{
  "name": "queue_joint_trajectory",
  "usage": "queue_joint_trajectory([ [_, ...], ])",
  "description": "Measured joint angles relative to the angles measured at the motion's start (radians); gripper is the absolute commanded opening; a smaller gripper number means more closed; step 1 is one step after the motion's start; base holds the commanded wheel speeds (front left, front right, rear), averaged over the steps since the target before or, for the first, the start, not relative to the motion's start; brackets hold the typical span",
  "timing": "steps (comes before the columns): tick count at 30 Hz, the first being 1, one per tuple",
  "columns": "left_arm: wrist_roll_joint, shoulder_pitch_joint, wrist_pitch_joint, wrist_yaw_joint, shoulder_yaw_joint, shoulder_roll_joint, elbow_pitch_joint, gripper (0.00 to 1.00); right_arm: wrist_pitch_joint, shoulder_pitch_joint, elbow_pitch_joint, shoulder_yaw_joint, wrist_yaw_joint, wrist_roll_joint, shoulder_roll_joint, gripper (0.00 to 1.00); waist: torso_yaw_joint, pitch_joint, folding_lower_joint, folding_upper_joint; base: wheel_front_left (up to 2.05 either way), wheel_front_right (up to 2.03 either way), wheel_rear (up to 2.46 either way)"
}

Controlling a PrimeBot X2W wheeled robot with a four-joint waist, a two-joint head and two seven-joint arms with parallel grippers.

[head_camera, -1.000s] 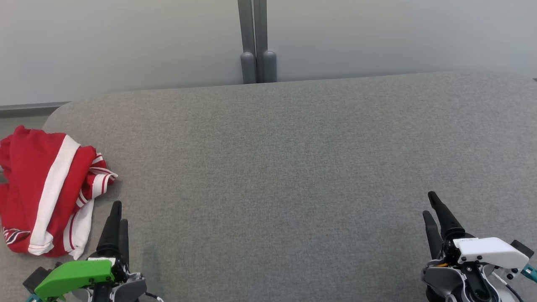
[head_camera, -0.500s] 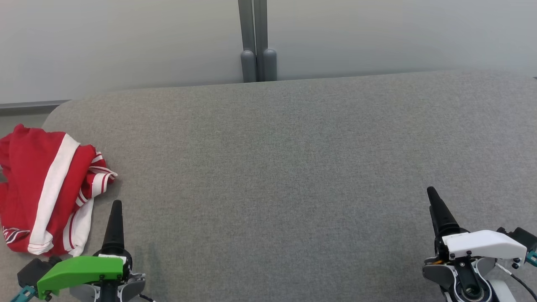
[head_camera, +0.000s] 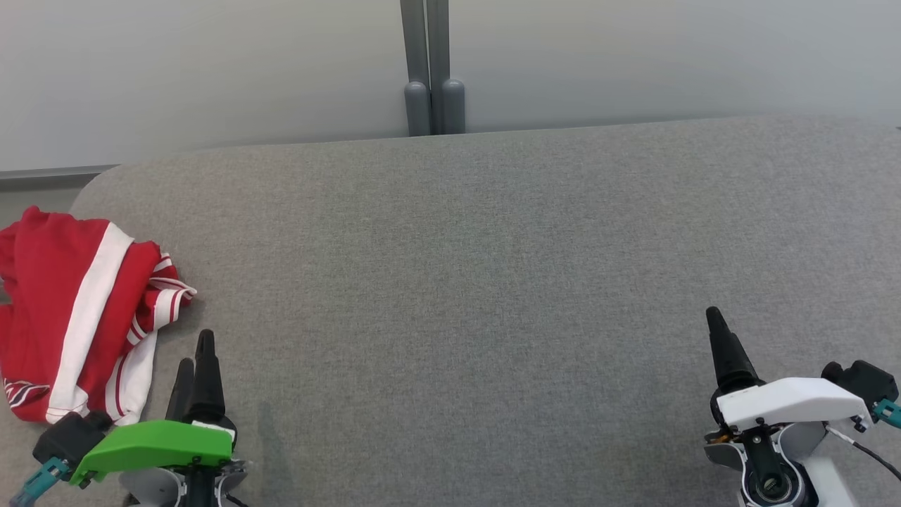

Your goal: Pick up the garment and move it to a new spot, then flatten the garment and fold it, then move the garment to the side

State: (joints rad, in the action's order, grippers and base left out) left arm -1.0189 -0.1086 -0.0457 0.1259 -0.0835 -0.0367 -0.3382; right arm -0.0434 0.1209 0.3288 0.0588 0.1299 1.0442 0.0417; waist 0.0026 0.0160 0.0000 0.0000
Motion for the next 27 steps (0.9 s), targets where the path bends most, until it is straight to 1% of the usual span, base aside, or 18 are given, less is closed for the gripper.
queue_joint_trajectory([
  [14, 0.259, -0.01, -0.045, -0.022, 0.028, -0.002, -0.022, 1.0, -0.047, 0.02, 0.029, -0.007, 0.0, -0.269, 0.0, 1.0, 0.001, 0.005, 0.0, 0.0, 0.0, 0.0, 0.0],
  [21, 0.367, -0.021, -0.067, -0.031, 0.046, -0.003, -0.037, 1.0, -0.066, 0.034, 0.049, -0.019, 0.0, -0.376, 0.0, 1.0, 0.0, 0.01, 0.0, 0.0, 0.0, 0.0, 0.0],
  [27, 0.457, -0.035, -0.081, -0.049, 0.058, -0.008, -0.053, 1.0, -0.083, 0.057, 0.065, -0.021, 0.0, -0.474, 0.0, 1.0, -0.001, 0.017, 0.0, 0.0, 0.0, 0.0, 0.0],
])
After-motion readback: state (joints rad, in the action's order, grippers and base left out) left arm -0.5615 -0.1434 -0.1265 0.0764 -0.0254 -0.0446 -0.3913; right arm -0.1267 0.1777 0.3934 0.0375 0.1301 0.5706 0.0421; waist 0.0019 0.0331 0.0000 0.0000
